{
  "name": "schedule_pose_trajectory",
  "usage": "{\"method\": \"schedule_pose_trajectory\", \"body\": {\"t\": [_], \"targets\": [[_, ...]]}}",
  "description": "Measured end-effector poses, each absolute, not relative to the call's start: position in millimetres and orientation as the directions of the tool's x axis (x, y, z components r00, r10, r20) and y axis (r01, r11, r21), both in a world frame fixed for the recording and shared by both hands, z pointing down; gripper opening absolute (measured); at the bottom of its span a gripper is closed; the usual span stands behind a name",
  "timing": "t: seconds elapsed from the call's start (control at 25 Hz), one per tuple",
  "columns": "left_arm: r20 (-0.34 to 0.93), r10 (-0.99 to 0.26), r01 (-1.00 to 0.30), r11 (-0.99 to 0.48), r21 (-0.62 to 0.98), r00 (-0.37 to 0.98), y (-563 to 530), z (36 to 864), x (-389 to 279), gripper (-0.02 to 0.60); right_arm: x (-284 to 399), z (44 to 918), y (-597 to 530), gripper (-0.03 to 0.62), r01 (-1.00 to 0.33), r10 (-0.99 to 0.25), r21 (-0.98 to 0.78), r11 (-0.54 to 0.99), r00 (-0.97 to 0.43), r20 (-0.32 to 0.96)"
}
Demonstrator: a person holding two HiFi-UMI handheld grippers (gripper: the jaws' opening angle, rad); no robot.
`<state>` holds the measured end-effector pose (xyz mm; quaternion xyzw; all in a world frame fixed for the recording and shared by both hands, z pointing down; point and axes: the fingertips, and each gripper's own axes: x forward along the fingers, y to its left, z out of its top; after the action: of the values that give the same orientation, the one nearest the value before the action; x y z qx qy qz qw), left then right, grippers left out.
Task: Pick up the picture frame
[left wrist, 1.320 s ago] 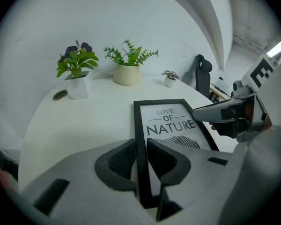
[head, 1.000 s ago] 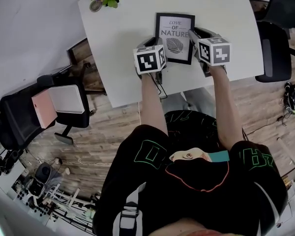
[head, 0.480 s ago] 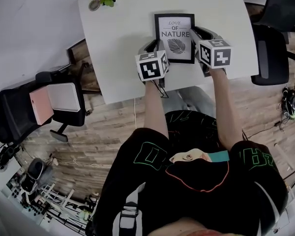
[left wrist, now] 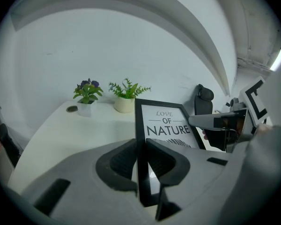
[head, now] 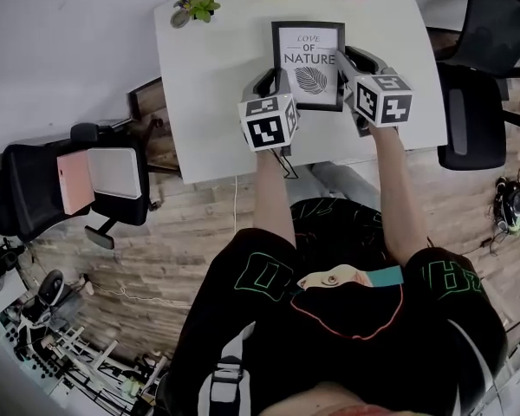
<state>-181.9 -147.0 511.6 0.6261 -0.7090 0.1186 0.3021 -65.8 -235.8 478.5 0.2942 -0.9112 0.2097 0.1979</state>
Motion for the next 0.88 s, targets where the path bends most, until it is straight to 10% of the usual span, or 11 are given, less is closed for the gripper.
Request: {"method": "schedule_pose_trajectory", "body": {"t": [0.88], "targets": [[0.292,-0.941,-0.978,0.2,0.063,-0.174,-168.8,364.5,-183.0,0.069,-66.1,332.2,-259.1,0.083,-0.535,-0.505,-0.214,0.817,-0.844,0.18]]}}
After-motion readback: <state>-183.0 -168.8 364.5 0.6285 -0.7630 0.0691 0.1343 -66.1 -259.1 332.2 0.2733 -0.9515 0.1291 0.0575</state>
